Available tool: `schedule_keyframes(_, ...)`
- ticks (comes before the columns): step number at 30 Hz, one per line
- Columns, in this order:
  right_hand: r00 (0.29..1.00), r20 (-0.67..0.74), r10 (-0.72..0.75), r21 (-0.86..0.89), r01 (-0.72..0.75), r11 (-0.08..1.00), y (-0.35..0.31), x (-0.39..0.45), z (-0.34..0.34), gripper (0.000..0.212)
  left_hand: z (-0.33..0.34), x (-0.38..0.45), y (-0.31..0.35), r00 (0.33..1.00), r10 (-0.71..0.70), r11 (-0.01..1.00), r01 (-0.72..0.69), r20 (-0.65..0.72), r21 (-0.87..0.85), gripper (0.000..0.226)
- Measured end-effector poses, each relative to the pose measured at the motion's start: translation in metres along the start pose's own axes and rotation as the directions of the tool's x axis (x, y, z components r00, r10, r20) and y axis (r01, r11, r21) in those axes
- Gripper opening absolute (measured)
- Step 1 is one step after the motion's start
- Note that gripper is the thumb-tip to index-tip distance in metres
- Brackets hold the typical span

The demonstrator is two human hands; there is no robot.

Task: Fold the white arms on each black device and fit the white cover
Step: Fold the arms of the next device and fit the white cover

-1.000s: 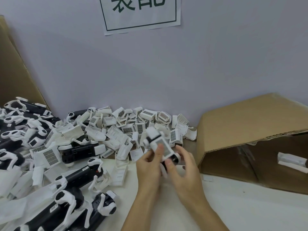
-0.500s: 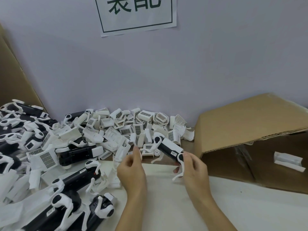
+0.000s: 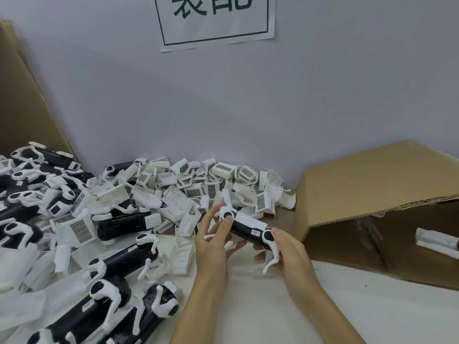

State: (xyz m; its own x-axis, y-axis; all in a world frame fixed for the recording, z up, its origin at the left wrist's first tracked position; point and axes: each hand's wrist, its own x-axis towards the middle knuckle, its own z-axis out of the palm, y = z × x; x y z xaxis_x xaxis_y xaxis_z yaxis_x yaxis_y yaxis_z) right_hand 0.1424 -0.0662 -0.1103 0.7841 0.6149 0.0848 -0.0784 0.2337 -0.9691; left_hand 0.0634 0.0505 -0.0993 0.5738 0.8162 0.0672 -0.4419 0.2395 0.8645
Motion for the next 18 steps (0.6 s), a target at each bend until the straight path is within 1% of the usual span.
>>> schedule_keyframes(2,0.999,0.037,-0.004,0.046,0.002,0.999,0.003,0.0,-0.002,0.031,0.0,0.0,-0.001,1.0,-0.004,1.0,0.004,-0.013,-0.012,0.027)
schedule_keyframes(4,0.999,0.049,-0.024,0.025,0.023,0.999,0.006,0.001,-0.004,0.036,0.001,0.0,-0.001,1.0,-0.005,1.0,0.005,-0.003,0.001,0.027)
schedule_keyframes(8,0.998,0.05,-0.037,0.054,0.034,0.998,0.01,0.003,-0.008,0.032,0.001,-0.001,-0.002,1.0,0.0,0.999,-0.001,0.008,0.047,0.031)
schedule_keyframes(11,0.996,0.074,-0.045,0.05,0.041,0.998,0.01,0.002,-0.01,0.03,0.003,-0.001,-0.004,1.0,-0.006,0.998,0.005,0.007,0.069,0.027)
schedule_keyframes(18,0.993,0.107,-0.051,-0.01,0.052,0.999,0.005,-0.011,-0.01,0.037,0.002,-0.007,-0.007,1.0,-0.004,0.996,0.006,-0.019,0.086,0.024)
